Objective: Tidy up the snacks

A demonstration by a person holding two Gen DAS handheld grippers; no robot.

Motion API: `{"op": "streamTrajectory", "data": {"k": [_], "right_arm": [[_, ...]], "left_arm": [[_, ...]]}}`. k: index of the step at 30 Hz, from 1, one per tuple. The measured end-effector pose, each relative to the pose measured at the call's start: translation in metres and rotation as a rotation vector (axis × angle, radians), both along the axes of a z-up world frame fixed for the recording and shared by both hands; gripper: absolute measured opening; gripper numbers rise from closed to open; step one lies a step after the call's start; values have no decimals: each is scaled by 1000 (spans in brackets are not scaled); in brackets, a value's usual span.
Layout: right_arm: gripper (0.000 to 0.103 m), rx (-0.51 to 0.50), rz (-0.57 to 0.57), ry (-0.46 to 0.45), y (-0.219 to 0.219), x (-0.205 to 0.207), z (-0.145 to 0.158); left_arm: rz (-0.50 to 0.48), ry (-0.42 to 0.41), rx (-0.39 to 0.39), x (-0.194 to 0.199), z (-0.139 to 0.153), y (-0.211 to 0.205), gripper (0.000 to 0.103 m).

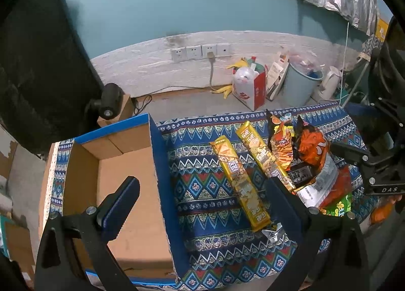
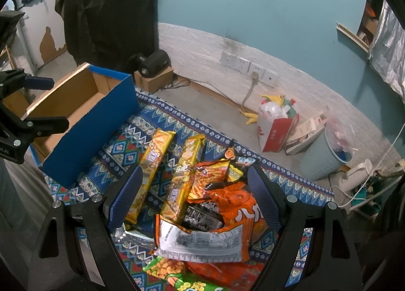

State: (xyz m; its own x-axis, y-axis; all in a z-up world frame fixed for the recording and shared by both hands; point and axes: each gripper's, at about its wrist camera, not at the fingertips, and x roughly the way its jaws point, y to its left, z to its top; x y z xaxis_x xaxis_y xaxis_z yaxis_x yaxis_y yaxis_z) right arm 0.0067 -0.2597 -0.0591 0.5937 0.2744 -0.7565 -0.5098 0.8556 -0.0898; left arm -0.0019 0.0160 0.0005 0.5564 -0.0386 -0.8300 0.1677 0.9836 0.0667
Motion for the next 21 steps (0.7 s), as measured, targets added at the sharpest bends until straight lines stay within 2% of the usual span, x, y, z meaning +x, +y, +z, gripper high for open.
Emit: {"op": "streamTrajectory", "data": {"k": [21], "right_arm": [[83, -9, 1, 3, -3, 3, -1]], "left_arm": [[-2, 23, -10, 0, -7, 2, 101]]}}
